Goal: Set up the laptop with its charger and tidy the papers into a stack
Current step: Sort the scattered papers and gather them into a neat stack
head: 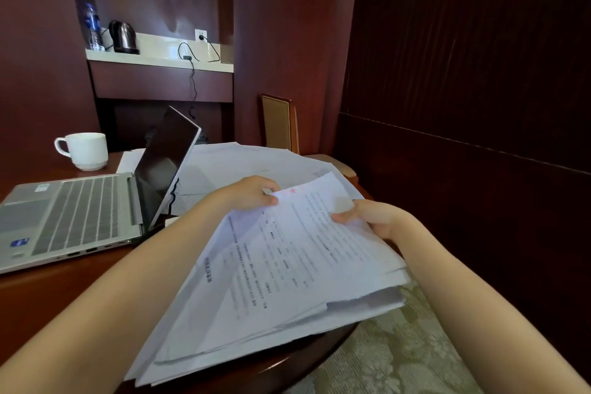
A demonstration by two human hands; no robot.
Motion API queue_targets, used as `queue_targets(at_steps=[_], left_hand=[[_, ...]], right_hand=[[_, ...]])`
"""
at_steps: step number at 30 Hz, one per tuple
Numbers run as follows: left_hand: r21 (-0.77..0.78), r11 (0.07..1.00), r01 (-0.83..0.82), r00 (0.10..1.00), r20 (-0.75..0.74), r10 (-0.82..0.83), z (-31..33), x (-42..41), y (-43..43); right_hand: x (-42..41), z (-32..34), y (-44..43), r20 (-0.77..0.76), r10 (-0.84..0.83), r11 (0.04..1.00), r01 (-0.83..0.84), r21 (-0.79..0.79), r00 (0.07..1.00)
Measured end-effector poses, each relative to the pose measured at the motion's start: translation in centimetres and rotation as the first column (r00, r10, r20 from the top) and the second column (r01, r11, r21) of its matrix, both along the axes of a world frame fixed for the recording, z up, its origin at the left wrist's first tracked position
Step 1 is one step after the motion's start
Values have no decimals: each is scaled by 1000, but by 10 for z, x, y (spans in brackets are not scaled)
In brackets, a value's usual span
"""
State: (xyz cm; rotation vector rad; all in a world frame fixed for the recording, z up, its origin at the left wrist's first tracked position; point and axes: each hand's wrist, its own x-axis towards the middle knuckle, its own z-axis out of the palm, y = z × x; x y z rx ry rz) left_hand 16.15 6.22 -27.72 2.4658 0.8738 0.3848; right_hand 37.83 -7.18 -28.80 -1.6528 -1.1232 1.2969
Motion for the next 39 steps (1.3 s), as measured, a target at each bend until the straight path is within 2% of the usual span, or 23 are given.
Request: queue_targets(at_steps=[4,9,12,14,17,21,23,25,28,30,31,34,39], left_hand=[[-34,999,13,999,-29,-14,-15,-5,2],[-52,999,-8,998,-66,4,-32,-6,4],[-51,998,-32,994,-102,26,-35,-4,0],[-7,999,-48,991,-125,46,-36,-2,-2],[24,998,-55,991,-123,57,-40,4,-3],[1,995,-96,989,-115,95,-47,16,-5],[11,993,-115,986,-119,115,-47,23,-10],[16,993,-120,984,-128,121,-45,29,-15],[19,991,-131,982,-137,132,-44,34,-19],[18,990,-137,983,-124,138,-46,35,-19],[16,991,-136,984,-110,137,-46,36,-19],[-10,990,-140,986,-95,138,-45,39,-22],[42,989,-140,965,-217,146,-41,40,-34]], right_hand=[[-2,-1,-2,64,28,999,-26,-33,998],[-1,-6,-3,160,-207,978,207,17,965],[-7,-7,-2,238,-263,960,278,-31,935],[-12,-5,-5,249,-218,970,238,-52,944],[-17,0,-17,449,52,997,-23,-71,892],[-38,8,-37,587,322,945,-289,-153,742],[-53,13,-47,648,433,895,-386,-224,627],[-66,16,-56,696,539,825,-465,-322,474],[-87,10,-67,746,628,744,-453,-492,221],[-96,3,-69,794,596,756,-416,-506,118],[-97,1,-69,827,552,784,-406,-470,108],[-90,0,-70,862,474,836,-401,-375,182],[-84,0,-73,780,569,786,-450,-424,260]])
